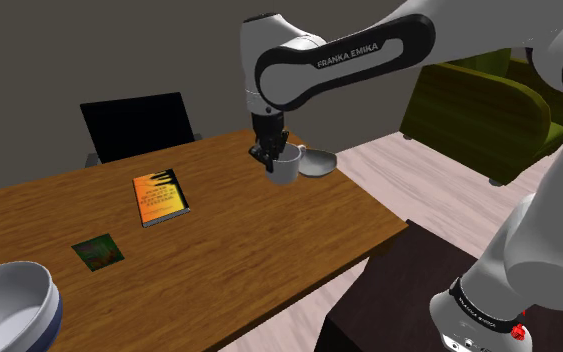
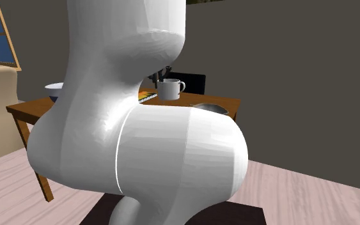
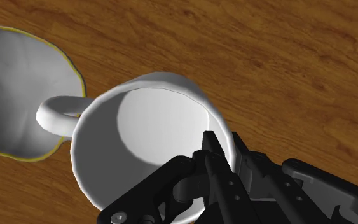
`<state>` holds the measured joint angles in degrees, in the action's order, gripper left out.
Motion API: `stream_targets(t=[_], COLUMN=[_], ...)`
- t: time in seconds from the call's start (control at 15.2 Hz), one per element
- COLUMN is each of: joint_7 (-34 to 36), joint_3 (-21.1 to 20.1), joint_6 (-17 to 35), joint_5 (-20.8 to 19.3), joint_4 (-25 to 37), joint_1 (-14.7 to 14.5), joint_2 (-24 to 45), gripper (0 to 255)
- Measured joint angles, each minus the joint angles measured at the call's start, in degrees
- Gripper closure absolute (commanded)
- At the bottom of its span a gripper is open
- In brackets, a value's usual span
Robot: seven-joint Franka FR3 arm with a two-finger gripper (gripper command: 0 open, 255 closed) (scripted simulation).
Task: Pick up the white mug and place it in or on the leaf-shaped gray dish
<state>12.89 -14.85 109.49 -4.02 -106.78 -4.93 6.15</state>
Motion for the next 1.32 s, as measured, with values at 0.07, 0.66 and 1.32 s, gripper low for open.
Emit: stream_targets(t=[0.07,0.66,1.32], joint_7=[-0.03,-6.98,-19.58], joint_3=[-0.03,3.00,9.06], joint_6=[-0.82,-3.49,-4.51], joint_5=[0.08,0.65,0.57], joint_4=[0.65,1.04,1.44], joint_1=[-0.02,3.63,10.17], joint_2=[-0.19,-2.87,-4.18], gripper=[255,255,255])
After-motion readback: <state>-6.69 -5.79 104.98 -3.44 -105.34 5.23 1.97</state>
